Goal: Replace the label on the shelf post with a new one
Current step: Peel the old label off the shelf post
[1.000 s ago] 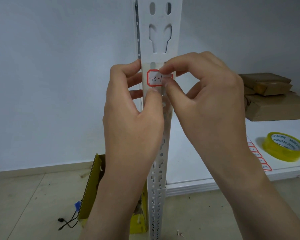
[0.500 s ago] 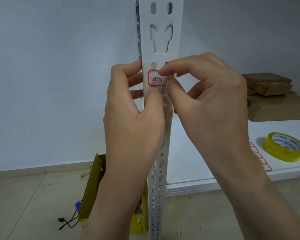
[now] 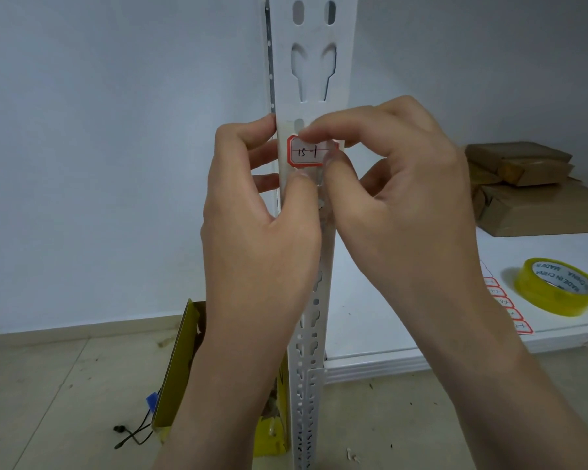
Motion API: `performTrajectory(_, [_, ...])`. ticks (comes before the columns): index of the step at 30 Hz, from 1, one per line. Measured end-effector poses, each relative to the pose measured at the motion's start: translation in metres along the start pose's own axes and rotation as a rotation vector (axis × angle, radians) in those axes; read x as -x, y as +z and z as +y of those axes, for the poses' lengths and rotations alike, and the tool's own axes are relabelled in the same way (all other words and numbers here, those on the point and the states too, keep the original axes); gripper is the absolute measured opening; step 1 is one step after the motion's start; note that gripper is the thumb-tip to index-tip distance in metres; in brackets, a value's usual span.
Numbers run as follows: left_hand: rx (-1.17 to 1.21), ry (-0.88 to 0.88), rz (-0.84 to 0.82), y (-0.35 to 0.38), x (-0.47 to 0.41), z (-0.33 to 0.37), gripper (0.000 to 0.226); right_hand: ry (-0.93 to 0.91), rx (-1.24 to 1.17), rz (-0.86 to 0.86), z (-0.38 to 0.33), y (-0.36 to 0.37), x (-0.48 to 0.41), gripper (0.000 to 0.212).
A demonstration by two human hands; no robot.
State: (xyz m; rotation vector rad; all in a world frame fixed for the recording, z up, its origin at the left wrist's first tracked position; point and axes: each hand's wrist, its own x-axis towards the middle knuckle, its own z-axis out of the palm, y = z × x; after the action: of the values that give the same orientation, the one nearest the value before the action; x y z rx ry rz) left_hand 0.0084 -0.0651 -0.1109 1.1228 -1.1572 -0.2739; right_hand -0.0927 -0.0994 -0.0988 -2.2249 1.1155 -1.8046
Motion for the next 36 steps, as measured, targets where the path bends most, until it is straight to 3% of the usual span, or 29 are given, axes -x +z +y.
performTrajectory(15, [0.007,0.011,-0.001,0.0002,-0.0003,0.0001,0.032,0.007,-0.009,-0.018,-0.0027,0.0002,0.0013,0.029])
performTrajectory(28, [0.018,0.016,-0.003,-0.0006,-0.0007,-0.0001,0.031,-0.006,-0.001,-0.039,-0.0022,-0.0004,0.0011,0.019])
performTrajectory(32, [0.004,0.02,0.005,-0.001,-0.0013,-0.0008,0.031,-0.018,0.022,-0.074,-0.0024,-0.0001,0.0019,0.029])
performTrajectory(36, [0.0,0.028,-0.002,-0.0009,-0.0011,-0.0008,0.03,-0.016,0.026,-0.071,-0.0014,-0.0007,0.0012,0.02])
